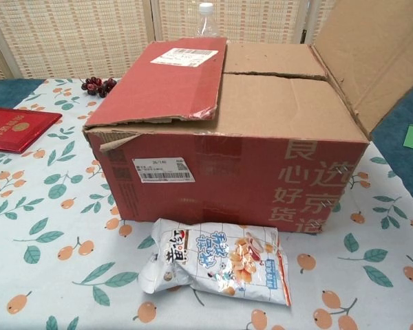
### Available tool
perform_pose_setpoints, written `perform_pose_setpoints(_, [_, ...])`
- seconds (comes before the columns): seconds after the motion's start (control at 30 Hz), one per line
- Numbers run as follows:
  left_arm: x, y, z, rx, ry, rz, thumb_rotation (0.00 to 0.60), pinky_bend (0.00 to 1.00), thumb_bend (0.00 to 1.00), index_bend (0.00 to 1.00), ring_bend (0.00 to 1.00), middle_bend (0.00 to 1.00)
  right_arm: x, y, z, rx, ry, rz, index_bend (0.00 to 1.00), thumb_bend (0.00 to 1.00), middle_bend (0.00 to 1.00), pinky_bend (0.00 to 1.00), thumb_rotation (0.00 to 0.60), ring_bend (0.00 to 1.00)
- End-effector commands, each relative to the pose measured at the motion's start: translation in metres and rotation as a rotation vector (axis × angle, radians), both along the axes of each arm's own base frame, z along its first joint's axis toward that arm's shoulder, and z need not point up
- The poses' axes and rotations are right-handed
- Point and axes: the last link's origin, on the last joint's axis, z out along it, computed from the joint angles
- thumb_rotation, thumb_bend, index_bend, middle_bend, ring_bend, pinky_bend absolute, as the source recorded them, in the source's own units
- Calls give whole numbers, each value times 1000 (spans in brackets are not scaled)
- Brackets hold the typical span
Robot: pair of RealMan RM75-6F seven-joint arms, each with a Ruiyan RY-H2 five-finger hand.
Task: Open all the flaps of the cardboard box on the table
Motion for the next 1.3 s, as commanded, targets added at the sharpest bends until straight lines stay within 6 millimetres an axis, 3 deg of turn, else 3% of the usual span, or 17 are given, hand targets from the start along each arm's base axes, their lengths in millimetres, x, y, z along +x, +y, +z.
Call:
perform_pose_setpoints(0.03, [1,0,-1,-6,1,-3,397,0,464,0,39,37,-52,23,10,-21,4,-112,0,422,0,0,600,0])
perform_pose_setpoints(0.37, [24,-1,-23,-70,-28,-189,394,0,463,0,47,37,-88,53,15,-42,25,-172,0,422,0,0,600,0])
perform_pose_setpoints(0.53, [44,7,-40,-173,-46,-225,398,0,463,0,46,37,-90,58,20,-31,73,-205,0,422,0,0,600,0])
perform_pose_setpoints(0.67, [74,22,-50,-156,-9,-264,397,0,463,0,41,37,-90,57,29,-16,43,-201,0,422,0,0,600,0])
perform_pose_setpoints(0.93, [125,48,-72,-223,-145,-251,399,0,460,0,40,37,-97,55,50,-50,-29,-189,0,422,0,0,600,0])
perform_pose_setpoints(1.3, [156,54,-84,-263,-206,-182,398,0,460,0,27,25,-101,54,59,-73,-77,-193,0,421,0,0,600,0])
